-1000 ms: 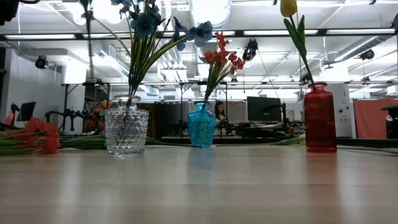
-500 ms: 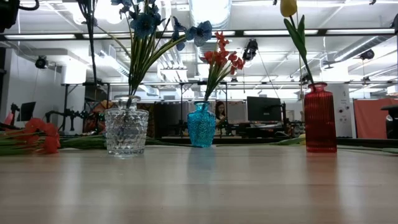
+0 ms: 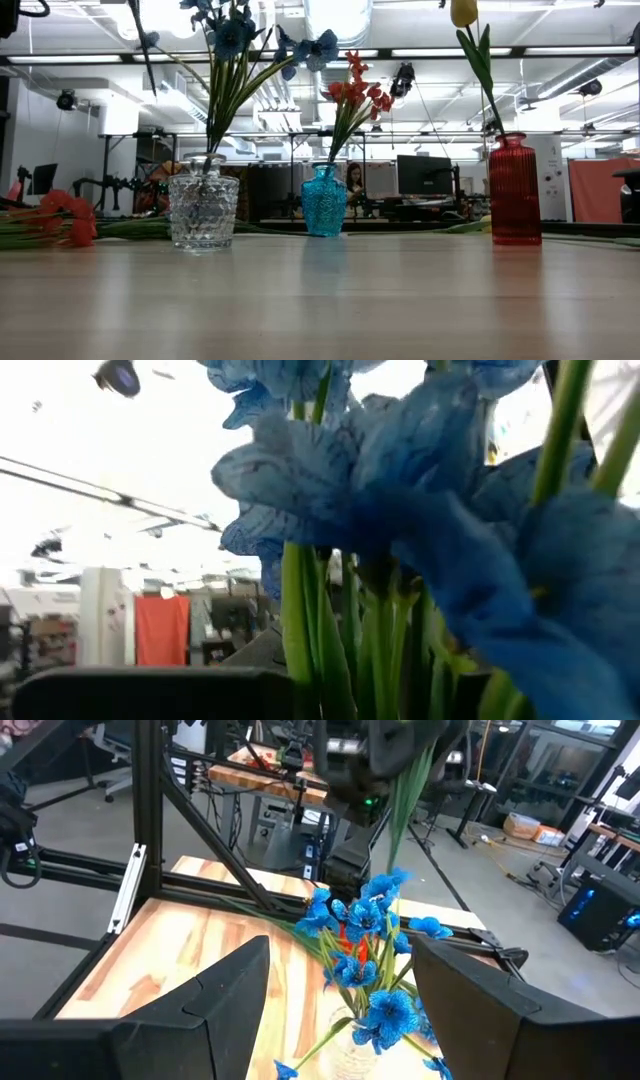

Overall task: Sort flowers into vase by color
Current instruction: Put the right blue flowers into the transparent vase

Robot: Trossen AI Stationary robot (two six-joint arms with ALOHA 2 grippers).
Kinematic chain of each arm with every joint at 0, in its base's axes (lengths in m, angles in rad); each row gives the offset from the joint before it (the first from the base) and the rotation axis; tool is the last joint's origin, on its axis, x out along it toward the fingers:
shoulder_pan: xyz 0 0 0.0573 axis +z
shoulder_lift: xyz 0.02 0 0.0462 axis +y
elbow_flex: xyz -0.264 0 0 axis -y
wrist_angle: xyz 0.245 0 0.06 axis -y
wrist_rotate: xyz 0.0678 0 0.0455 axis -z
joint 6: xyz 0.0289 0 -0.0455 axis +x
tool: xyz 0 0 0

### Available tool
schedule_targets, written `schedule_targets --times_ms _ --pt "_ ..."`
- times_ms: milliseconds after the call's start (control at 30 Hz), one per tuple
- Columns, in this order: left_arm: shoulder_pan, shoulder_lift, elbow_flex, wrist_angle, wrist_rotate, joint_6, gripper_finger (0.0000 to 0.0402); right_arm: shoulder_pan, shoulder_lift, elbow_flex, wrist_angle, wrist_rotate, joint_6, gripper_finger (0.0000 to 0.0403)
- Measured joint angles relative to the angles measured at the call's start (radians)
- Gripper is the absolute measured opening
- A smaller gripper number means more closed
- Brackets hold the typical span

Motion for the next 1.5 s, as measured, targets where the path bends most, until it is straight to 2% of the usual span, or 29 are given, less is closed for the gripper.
schedule_targets --times_ms 267,433,633,867,1233,1500 --pt "0.001 -0.078 0.044 -0.061 -0.073 0.194 0.0076 0.0 0.0 0.0 0.0 0.0 0.003 0.0237" --pt "0.002 -0.079 0.059 -0.064 -0.071 0.212 0.0076 0.0 0.0 0.0 0.0 0.0 0.004 0.0237" --pt "0.036 -0.041 0.06 -0.067 0.032 0.123 0.0076 0.0 0.0 0.0 0.001 0.0 0.003 0.0237" --pt "0.133 0.045 0.06 -0.061 0.131 -0.035 0.0076 0.0 0.004 0.0 0.001 0.0 0.013 0.0237" --pt "0.179 0.156 0.058 0.07 0.135 -0.174 0.0076 0.0 0.004 0.0 -0.001 -0.001 0.014 0.0237" --pt "0.195 0.243 0.024 0.219 0.108 -0.196 0.0076 0.0 0.004 -0.001 -0.008 -0.002 0.018 0.0237"
